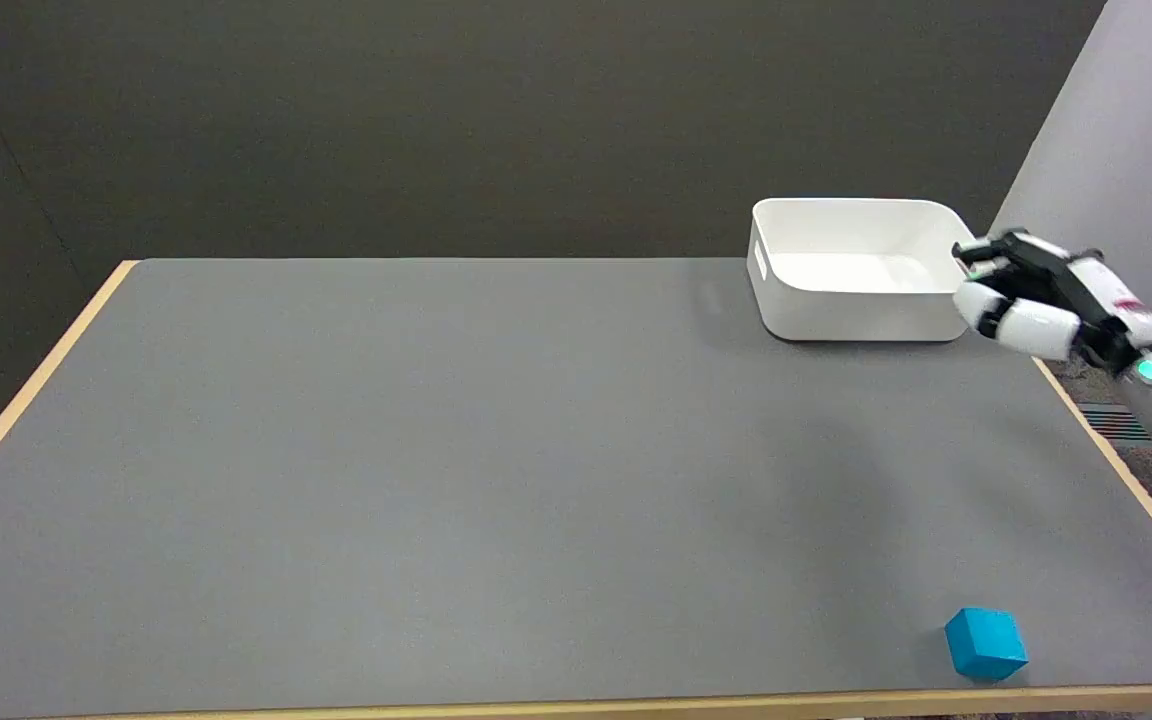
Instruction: Pick up blue wooden cube.
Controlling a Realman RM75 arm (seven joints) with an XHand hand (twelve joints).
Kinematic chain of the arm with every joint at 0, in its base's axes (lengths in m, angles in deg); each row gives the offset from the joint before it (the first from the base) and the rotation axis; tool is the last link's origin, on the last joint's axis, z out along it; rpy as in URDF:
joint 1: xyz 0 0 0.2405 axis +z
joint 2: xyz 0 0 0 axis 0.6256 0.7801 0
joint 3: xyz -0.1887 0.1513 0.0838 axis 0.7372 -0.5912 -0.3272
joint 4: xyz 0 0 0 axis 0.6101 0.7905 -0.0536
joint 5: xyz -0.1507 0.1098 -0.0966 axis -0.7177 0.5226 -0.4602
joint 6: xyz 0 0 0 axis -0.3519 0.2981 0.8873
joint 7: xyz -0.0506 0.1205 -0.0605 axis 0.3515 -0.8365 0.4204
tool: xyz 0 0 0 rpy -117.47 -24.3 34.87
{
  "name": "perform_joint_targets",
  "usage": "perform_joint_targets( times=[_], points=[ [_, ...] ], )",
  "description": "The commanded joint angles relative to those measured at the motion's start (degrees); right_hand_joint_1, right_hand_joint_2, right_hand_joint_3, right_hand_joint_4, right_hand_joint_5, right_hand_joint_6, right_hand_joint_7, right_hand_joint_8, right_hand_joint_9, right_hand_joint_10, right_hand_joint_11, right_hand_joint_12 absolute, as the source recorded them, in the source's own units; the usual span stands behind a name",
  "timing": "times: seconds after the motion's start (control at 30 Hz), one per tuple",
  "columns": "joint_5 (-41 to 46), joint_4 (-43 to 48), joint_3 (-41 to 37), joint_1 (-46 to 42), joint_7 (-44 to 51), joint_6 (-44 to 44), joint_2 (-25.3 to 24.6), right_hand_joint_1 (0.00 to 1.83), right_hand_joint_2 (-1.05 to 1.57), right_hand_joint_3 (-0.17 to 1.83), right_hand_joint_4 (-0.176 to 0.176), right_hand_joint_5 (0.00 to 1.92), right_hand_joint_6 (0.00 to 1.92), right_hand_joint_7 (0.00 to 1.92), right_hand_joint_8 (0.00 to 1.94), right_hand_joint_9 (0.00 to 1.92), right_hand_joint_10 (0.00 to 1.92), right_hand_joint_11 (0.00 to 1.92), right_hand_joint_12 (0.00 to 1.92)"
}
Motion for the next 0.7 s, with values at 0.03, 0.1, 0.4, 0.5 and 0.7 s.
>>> perform_joint_targets(
  times=[0.03, 0.1, 0.4, 0.5, 0.7],
  points=[
    [38.15, 13.17, -15.46, -16.46, 30.79, 41.62, -7.5, 0.56, 0.59, 0.91, 0.089, 0.31, 0.57, 0.45, 0.47, 0.34, 0.87, 0.19, 1.35],
    [39.3, 14.42, -15.25, -15.59, 32.19, 45.32, -8.84, 0.56, 0.59, 0.91, 0.083, 0.3, 0.55, 0.43, 0.45, 0.3, 0.83, 0.13, 1.27],
    [49.8, 20.93, -14.57, -14.0, 32.24, 58.3, -14.57, 0.52, 0.58, 0.91, 0.081, 0.28, 0.53, 0.38, 0.42, 0.27, 0.74, 0.08, 1.18],
    [51.33, 23.44, -15.47, -13.49, 32.24, 59.61, -15.66, 0.5, 0.58, 0.91, 0.088, 0.3, 0.56, 0.4, 0.43, 0.28, 0.75, 0.08, 1.18],
    [58.85, 33.2, -15.4, -13.39, 29.01, 61.93, -16.55, 0.45, 0.57, 0.9, 0.096, 0.32, 0.6, 0.42, 0.44, 0.29, 0.76, 0.09, 1.18]
  ],
)
